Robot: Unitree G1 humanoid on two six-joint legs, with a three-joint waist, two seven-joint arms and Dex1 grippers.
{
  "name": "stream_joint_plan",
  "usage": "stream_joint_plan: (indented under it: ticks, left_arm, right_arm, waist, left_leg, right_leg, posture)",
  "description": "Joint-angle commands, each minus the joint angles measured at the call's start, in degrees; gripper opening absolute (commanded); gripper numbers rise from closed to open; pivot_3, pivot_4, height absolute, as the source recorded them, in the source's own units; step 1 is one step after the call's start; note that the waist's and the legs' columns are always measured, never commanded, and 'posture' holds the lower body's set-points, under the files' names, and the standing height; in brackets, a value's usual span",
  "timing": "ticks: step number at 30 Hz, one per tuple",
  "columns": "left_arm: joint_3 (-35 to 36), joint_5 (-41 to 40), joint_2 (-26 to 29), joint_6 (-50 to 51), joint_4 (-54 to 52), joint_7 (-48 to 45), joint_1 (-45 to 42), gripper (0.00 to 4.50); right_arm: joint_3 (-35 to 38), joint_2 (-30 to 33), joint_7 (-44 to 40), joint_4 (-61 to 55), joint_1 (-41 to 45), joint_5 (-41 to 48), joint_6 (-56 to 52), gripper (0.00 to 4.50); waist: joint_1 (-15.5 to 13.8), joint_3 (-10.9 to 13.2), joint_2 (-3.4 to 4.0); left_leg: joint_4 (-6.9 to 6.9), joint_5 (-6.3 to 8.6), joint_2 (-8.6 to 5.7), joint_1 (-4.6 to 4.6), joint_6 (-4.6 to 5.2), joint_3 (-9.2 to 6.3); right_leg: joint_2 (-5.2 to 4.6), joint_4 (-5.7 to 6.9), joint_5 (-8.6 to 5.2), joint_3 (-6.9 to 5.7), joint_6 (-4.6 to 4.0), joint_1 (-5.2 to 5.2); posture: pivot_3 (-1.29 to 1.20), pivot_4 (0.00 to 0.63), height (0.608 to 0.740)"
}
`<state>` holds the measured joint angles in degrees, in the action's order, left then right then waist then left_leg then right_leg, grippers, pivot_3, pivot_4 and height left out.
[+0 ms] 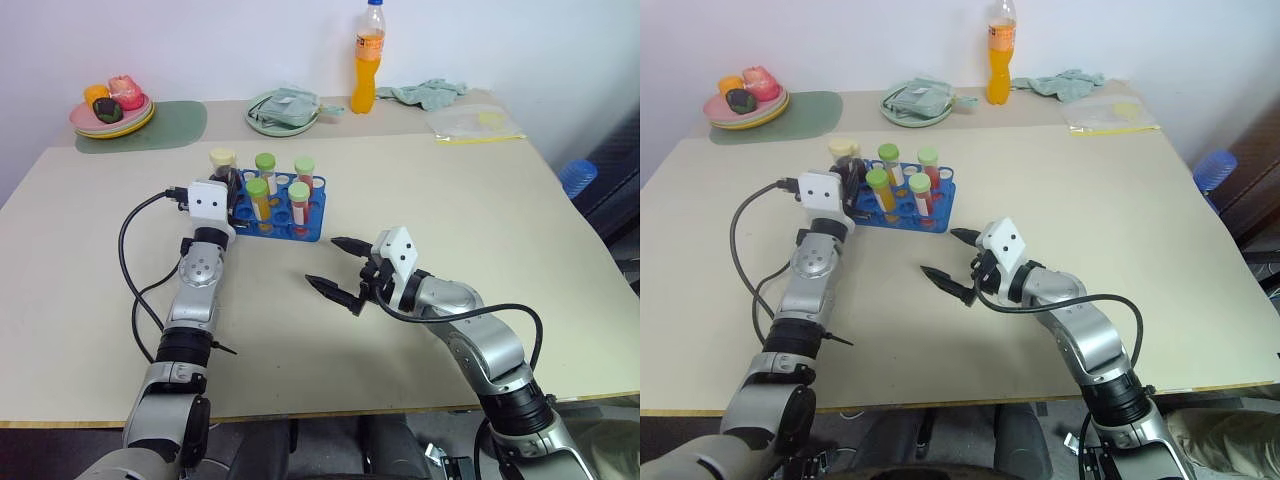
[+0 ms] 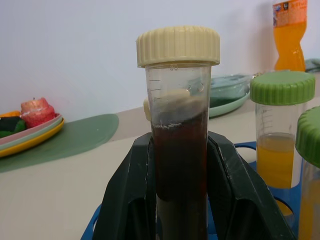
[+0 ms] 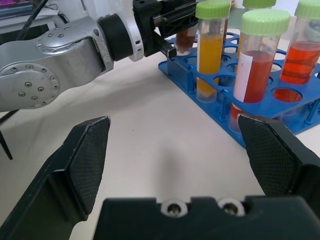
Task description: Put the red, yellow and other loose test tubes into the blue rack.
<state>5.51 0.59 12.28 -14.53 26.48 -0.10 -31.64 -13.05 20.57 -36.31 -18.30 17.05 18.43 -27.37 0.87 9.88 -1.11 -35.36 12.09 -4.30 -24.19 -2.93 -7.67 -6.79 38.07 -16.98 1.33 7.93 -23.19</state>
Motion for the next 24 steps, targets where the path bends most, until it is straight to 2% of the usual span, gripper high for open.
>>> stream_joint_plan:
  ticks: [1,8,9,13,17,21,24]
  left_arm:
    - [1.1,-1.5,-0.4,-0.8,-0.6,-0.7,0.2,0.78]
    - [3.5,-3.9,-1.6,0.4,-4.1,0.8,2.5,4.31]
    - [4.0,-4.7,-1.8,0.4,-4.9,0.9,2.8,4.46]
    - [5.7,-7.9,-2.1,1.2,-12.0,-0.3,5.1,4.46]
    - [9.2,-11.7,0.9,7.3,-25.7,-1.3,10.1,4.46]
    - [14.0,-17.2,11.0,17.5,-36.3,-9.4,19.1,4.46]
    - [17.8,-21.7,16.6,23.1,-40.3,-14.4,25.3,4.46]
  right_arm:
    - [1.0,0.1,0.3,-2.8,0.3,0.1,0.5,4.50]
    - [1.0,0.1,-0.1,-2.7,0.5,0.3,0.6,4.50]
    - [1.0,0.1,-0.3,-2.7,0.5,0.4,0.7,4.50]
    - [1.7,0.6,-1.1,-2.8,0.6,0.6,1.7,4.50]
    - [4.6,2.8,-3.5,-4.5,0.6,3.4,1.0,4.50]
    - [11.0,9.0,-5.7,-5.1,-0.6,5.6,-0.9,4.50]
    - [16.3,13.5,-6.7,-3.1,-1.5,6.6,-1.4,4.50]
  waist:
    - [0.0,0.0,0.00]
    - [0.1,0.0,0.00]
    - [0.2,0.0,0.00]
    - [0.1,0.0,0.00]
    - [0.2,0.0,0.00]
    - [0.3,0.0,0.04]
    - [0.0,0.0,0.07]
  left_leg:
    - [-0.01,0.00,0.00,0.00,0.00,0.00]
    - [0.00,0.00,0.00,0.00,0.00,-0.02]
    - [0.00,0.00,0.01,0.00,0.00,-0.02]
    - [0.00,-0.01,0.02,0.00,-0.03,-0.04]
    - [0.01,-0.01,0.02,0.00,-0.02,-0.06]
    - [0.08,0.01,0.06,0.04,0.01,-0.07]
    - [0.10,0.03,0.07,0.07,0.05,-0.01]
  right_leg:
    - [0.00,0.00,0.00,0.00,0.00,0.01]
    - [0.00,0.00,0.00,0.00,0.00,0.00]
    - [0.01,0.01,0.00,0.00,0.00,-0.01]
    - [0.00,0.00,0.00,0.01,0.00,-0.01]
    - [0.00,0.00,0.00,0.02,0.00,-0.02]
    - [0.02,0.00,-0.01,0.05,-0.01,-0.02]
    - [0.02,-0.04,-0.01,0.06,-0.02,0.02]
  posture:
    - [0.00,0.150,0.740]
    - [0.00,0.150,0.740]
    - [0.00,0.150,0.740]
    - [0.00,0.150,0.740]
    - [0.00,0.150,0.740]
    - [0.00,0.150,0.740]
    - [0.00,0.150,0.740]
